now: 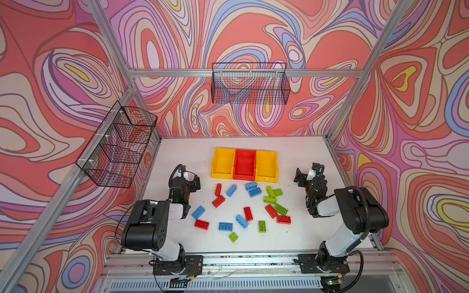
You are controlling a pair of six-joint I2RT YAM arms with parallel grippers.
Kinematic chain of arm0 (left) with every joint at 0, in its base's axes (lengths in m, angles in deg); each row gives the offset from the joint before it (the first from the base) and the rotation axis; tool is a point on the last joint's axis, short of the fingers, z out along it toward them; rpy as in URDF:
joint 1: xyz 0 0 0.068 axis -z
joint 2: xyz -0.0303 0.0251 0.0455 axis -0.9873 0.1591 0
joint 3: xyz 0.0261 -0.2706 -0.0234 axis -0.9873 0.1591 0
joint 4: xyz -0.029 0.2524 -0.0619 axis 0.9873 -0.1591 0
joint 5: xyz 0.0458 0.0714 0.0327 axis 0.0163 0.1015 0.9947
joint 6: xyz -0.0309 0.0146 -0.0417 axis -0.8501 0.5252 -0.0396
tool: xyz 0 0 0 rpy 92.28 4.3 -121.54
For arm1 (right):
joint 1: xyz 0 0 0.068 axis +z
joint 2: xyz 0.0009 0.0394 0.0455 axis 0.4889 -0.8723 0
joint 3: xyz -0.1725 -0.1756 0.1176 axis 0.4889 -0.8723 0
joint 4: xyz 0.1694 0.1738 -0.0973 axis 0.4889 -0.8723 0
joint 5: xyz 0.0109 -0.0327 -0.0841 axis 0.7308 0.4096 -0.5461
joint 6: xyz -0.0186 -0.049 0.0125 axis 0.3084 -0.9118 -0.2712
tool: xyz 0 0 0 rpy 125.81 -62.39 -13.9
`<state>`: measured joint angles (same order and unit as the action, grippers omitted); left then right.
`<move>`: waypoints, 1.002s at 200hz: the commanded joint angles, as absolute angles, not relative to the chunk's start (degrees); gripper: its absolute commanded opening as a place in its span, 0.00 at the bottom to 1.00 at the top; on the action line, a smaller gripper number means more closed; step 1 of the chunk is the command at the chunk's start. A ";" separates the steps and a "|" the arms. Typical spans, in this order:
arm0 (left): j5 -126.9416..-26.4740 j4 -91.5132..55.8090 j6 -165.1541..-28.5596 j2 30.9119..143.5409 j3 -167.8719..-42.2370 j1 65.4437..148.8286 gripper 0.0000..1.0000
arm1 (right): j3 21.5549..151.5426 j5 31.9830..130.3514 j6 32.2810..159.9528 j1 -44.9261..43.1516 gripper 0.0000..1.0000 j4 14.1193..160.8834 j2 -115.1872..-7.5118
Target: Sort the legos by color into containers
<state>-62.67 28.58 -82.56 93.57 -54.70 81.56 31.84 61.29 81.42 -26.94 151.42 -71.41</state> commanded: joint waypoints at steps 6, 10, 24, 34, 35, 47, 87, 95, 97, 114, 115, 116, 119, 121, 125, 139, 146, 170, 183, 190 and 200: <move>-63.11 29.08 -81.95 93.29 -54.50 81.46 1.00 | 31.80 60.41 80.61 -26.64 0.98 152.22 -71.30; -63.14 29.08 -81.93 93.26 -54.50 81.47 1.00 | 31.75 60.54 80.67 -26.63 0.98 152.27 -71.31; -63.13 29.03 -81.93 93.32 -54.50 81.46 1.00 | 31.70 60.49 80.68 -26.78 0.98 152.39 -71.33; -63.12 29.06 -81.94 93.24 -54.50 81.46 1.00 | 31.71 60.53 80.70 -26.69 0.98 152.39 -71.37; -63.12 29.03 -81.93 93.28 -54.46 81.46 1.00 | 31.75 60.50 80.70 -26.71 0.98 152.35 -71.37; -63.18 29.00 -81.92 93.28 -54.49 81.46 1.00 | 31.73 60.48 80.70 -26.64 0.98 152.39 -71.37; -63.12 28.82 -81.95 93.39 -54.66 81.46 1.00 | 31.70 60.48 80.67 -26.67 0.98 152.40 -71.37; -63.12 28.76 -81.93 93.39 -54.63 81.46 1.00 | 31.73 60.49 80.70 -26.69 0.98 152.39 -71.36; -63.12 28.78 -81.92 93.41 -54.66 81.46 1.00 | 31.71 60.53 80.70 -26.65 0.98 152.37 -71.35; -63.15 28.81 -81.83 93.26 -54.57 81.46 1.00 | 31.71 60.49 80.62 -26.66 0.98 152.35 -71.36; -63.14 28.82 -81.88 93.25 -54.58 81.46 1.00 | 31.71 60.48 80.62 -26.69 0.98 152.33 -71.36; -63.13 28.82 -81.90 93.29 -54.58 81.46 1.00 | 31.70 60.48 80.62 -26.66 0.98 152.36 -71.37; -63.12 28.82 -81.86 93.32 -54.55 81.46 1.00 | 31.70 60.48 80.61 -26.68 0.98 152.39 -71.37; -63.12 28.79 -81.91 93.24 -54.53 81.46 1.00 | 31.70 60.48 80.61 -26.68 0.98 152.39 -71.35; -63.19 28.69 -81.88 93.16 -54.55 81.46 1.00 | 31.70 60.48 80.63 -26.66 0.98 152.35 -71.30; -63.14 28.48 -81.82 93.31 -54.76 81.46 1.00 | 31.70 60.52 80.67 -26.62 0.98 152.37 -71.37; -63.16 28.80 -81.81 93.37 -54.60 81.46 1.00 | 31.70 60.48 80.62 -26.64 0.98 152.31 -71.36; -63.10 28.53 -81.90 93.33 -54.72 81.46 1.00 | 31.88 60.59 80.71 -26.68 0.98 152.08 -71.46; -63.13 28.46 -81.90 93.33 -54.85 81.46 1.00 | 31.92 60.49 80.62 -26.71 0.98 152.14 -71.37; -63.13 28.47 -81.87 93.38 -54.80 81.46 1.00 | 31.88 60.55 80.66 -26.67 0.98 152.13 -71.44; -63.12 28.44 -81.90 93.37 -54.84 81.46 1.00 | 31.88 60.47 80.69 -26.64 0.98 152.13 -71.33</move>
